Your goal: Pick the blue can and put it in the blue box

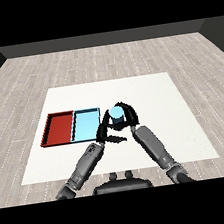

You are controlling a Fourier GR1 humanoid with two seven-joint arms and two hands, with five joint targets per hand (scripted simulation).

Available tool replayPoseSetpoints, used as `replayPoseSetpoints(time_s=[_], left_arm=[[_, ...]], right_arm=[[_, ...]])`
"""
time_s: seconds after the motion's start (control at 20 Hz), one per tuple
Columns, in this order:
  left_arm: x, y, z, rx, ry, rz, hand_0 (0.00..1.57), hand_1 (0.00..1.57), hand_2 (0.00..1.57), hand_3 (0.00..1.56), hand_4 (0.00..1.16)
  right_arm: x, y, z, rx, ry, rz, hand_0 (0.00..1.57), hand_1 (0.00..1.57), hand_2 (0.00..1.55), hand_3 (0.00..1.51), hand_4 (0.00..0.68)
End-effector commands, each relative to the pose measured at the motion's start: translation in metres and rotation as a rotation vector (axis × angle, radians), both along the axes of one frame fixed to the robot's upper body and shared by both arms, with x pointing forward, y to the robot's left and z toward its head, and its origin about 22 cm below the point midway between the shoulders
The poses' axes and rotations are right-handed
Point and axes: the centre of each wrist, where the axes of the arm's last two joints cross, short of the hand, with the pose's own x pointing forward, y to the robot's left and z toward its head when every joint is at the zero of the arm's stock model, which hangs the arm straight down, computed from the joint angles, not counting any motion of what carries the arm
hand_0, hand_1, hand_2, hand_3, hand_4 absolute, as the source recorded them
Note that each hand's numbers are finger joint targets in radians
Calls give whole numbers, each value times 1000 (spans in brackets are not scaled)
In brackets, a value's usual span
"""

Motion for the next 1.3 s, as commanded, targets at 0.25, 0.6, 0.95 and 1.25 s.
replayPoseSetpoints(time_s=[0.25,0.6,0.95,1.25], left_arm=[[-7,-10,-10,32,17,-5,0,0,0,0,0],[13,-14,4,41,24,6,0,0,0,0,0],[8,-18,10,16,5,-2,0,0,0,0,0],[18,-25,3,61,10,9,0,0,0,0,0]], right_arm=[[-20,15,0,36,-29,28,1433,1433,1465,1376,558],[-15,3,5,9,5,45,1427,1427,1462,1378,553],[-20,20,-6,29,-1,63,1442,1442,1459,1369,518],[-16,26,1,-2,-19,83,1433,1433,1447,1351,522]])
